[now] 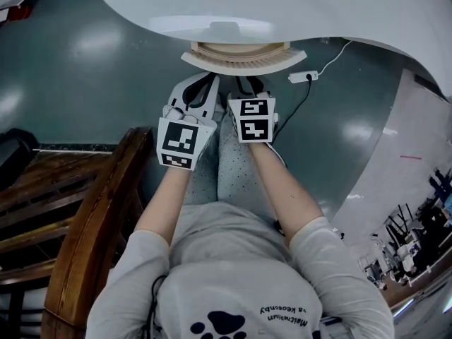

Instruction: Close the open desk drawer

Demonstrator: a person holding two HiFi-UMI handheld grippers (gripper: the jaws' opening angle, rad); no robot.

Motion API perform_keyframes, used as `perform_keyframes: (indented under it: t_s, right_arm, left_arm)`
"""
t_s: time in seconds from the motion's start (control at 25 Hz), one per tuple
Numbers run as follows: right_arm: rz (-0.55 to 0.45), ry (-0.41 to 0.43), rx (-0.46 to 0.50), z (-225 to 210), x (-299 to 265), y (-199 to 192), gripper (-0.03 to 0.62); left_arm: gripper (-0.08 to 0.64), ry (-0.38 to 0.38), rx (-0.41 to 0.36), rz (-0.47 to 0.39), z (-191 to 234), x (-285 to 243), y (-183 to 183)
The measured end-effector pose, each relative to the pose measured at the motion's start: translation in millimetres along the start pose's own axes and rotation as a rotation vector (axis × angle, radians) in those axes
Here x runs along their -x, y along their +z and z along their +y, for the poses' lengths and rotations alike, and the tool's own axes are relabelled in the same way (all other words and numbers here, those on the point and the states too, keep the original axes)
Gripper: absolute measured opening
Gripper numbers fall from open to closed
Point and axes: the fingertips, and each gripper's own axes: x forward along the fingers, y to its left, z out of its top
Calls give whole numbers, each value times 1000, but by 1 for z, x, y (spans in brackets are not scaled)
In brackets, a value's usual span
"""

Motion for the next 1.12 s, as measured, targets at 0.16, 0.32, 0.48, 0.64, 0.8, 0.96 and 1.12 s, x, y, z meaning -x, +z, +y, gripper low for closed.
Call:
perform_keyframes:
  t_s: [0.16, 0.32, 0.48, 0.64, 0.8, 0.96, 1.12]
  right_arm:
    - [-6, 2, 15, -4, -4, 6, 110]
    - [-7, 15, 21, -5, -7, 15, 109]
    - [-9, 26, 29, -7, -10, 19, 109]
    - [-16, 35, 38, -9, -12, 26, 109]
    - [-24, 47, 57, -11, -16, 36, 109]
    - [-39, 53, 72, -14, -20, 48, 108]
    - [-51, 60, 85, -18, -26, 60, 107]
  left_arm:
    - [8, 11, 7, -6, 4, -5, 5]
    - [8, 28, 20, -15, 9, -9, 11]
    - [8, 46, 35, -18, 13, -14, 14]
    - [8, 64, 53, -24, 17, -18, 19]
    - [8, 80, 56, -32, 23, -23, 26]
    - [8, 98, 63, -45, 30, -29, 35]
    - [8, 118, 64, -59, 38, -37, 44]
